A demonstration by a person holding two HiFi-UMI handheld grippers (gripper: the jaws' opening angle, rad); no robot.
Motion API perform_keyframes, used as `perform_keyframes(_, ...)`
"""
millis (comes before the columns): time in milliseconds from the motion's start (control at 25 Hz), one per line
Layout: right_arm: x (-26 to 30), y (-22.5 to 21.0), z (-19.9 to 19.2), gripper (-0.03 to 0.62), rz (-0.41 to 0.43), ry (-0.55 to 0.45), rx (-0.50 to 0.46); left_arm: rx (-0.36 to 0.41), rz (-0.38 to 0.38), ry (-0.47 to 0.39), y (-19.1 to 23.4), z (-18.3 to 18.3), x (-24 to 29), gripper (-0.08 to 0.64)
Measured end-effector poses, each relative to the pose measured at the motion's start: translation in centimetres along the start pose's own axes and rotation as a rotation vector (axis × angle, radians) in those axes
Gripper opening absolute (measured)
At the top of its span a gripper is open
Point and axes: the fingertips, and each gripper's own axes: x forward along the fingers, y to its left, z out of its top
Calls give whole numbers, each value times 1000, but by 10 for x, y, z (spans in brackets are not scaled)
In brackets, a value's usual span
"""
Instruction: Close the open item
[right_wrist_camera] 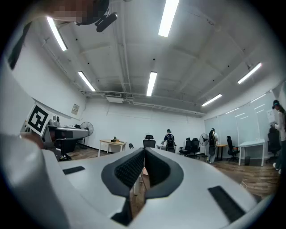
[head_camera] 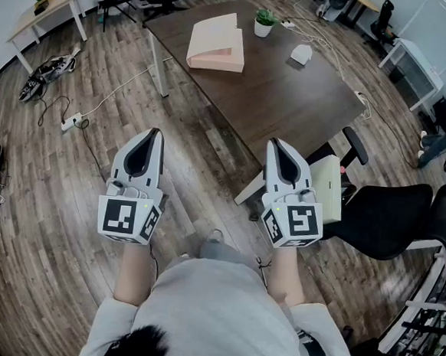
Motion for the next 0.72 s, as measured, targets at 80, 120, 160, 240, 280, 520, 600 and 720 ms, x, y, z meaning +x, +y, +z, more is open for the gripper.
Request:
perform_keyframes(80, 0, 0, -1, 14, 0, 1, 1, 2, 4, -2, 1, 0, 0, 9)
perform_keyframes(120, 0, 0, -1, 14, 1, 2, 1, 2, 5, -3, 1, -1, 1, 9)
perform_keyframes(160, 0, 0, -2, 14, 1, 2, 2, 2, 5, -3, 1, -1, 1, 9)
perform_keyframes(240, 1, -2, -3, 14, 2, 1, 3, 3, 4, -2, -1, -2, 3, 9)
perform_keyframes(280, 2, -2, -2, 14, 3, 1, 4, 4, 4, -2, -1, -2, 4, 9)
perform_keyframes(520, 15, -13, -5, 14, 14, 2, 5, 5, 8, 0, -1, -5, 21, 9)
perform_keyframes(600, 21, -20, -8, 14, 17, 0, 17, 9, 11, 2, -3, -7, 29, 9)
perform_keyframes(720, 34, -30, -10, 14, 37, -7, 37, 18, 14, 3, -4, -8, 44, 9)
